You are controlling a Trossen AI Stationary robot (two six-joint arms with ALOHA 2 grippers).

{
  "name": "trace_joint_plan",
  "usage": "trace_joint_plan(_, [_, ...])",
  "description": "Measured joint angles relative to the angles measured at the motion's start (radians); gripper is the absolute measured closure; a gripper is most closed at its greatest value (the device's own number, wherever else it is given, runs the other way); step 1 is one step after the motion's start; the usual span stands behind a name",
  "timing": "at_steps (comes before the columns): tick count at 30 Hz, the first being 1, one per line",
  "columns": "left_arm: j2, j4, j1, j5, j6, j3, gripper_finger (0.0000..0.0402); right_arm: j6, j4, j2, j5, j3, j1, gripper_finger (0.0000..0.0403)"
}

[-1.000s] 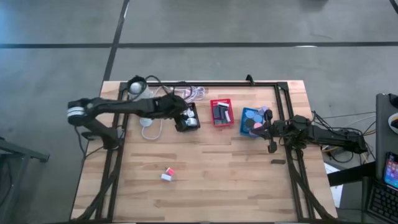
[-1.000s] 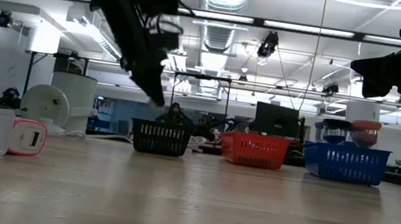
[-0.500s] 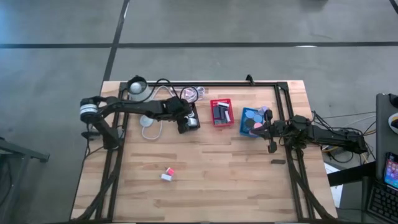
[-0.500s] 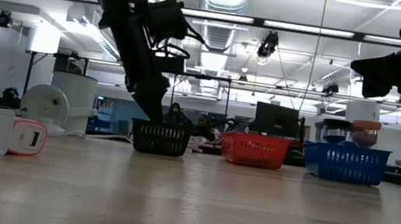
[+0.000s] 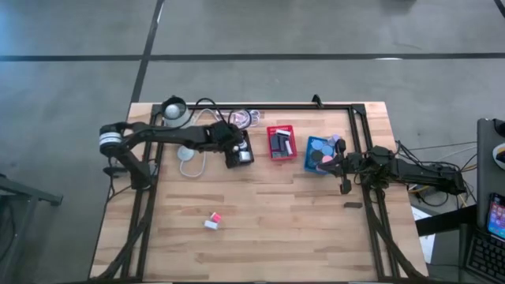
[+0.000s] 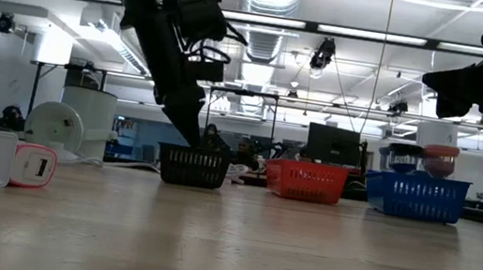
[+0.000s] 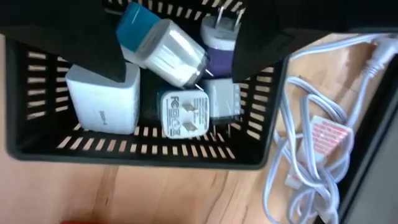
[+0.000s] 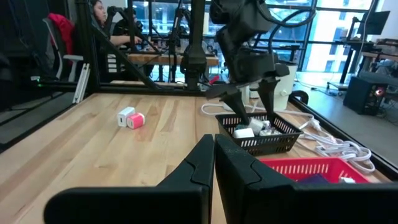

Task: Pick & Place Office items
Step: Put the black digital clock into the red bin

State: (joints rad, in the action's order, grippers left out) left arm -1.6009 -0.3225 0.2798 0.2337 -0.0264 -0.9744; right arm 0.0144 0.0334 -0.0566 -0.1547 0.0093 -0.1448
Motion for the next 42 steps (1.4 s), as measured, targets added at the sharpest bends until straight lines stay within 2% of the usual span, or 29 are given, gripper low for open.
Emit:
trace_joint_plan(3, [0.028,-0.049,-0.005,0.000,-0.022,-0.022,0.0091,0.001,0.000,0.000,0.000,0.000,0.000,0.0394])
trace_joint_plan(7, [0.131,-0.110,-0.026,-0.018,-0.069,-0.045,0.0088,0.009,0.000,-0.003,0.000,0.000,0.000,0.0394])
trace_joint_plan(13, [0.394,-0.120,-0.072,-0.173,-0.188,-0.009,0.0115,0.014,0.000,-0.003,0.000,0.000,0.001,0.0394])
trace_joint_plan(15, [0.486,-0.119,-0.094,-0.180,-0.215,0.021,0.0132,0.012,0.000,-0.004,0.000,0.000,0.001,0.0394])
trace_joint_plan(20, [0.701,-0.072,-0.126,-0.187,-0.208,0.121,0.0207,0.012,0.017,-0.003,0.001,0.000,0.001,0.0394])
trace_joint_plan(25, [0.857,-0.066,-0.133,-0.214,-0.207,0.230,0.0322,0.011,0.041,-0.004,0.001,0.000,0.001,0.0394])
trace_joint_plan(28, [0.936,0.038,-0.131,-0.271,-0.200,0.318,0.0385,0.012,0.041,-0.004,0.001,0.000,0.000,0.0394])
trace_joint_plan(31, [1.007,0.241,-0.126,-0.384,-0.175,0.418,0.0390,0.015,0.041,-0.004,0.020,0.000,0.000,0.0394])
trace_joint_plan(33, [1.036,0.335,-0.117,-0.363,-0.146,0.471,0.0389,0.014,0.041,-0.004,0.039,0.000,0.000,0.0394])
trace_joint_plan(37, [1.065,0.383,-0.077,-0.276,-0.105,0.535,0.0396,0.014,0.039,-0.004,0.049,0.000,0.000,0.0394])
trace_joint_plan(42, [1.091,0.446,-0.023,-0.288,-0.072,0.596,0.0397,0.015,0.033,-0.004,0.050,0.000,0.000,0.0394])
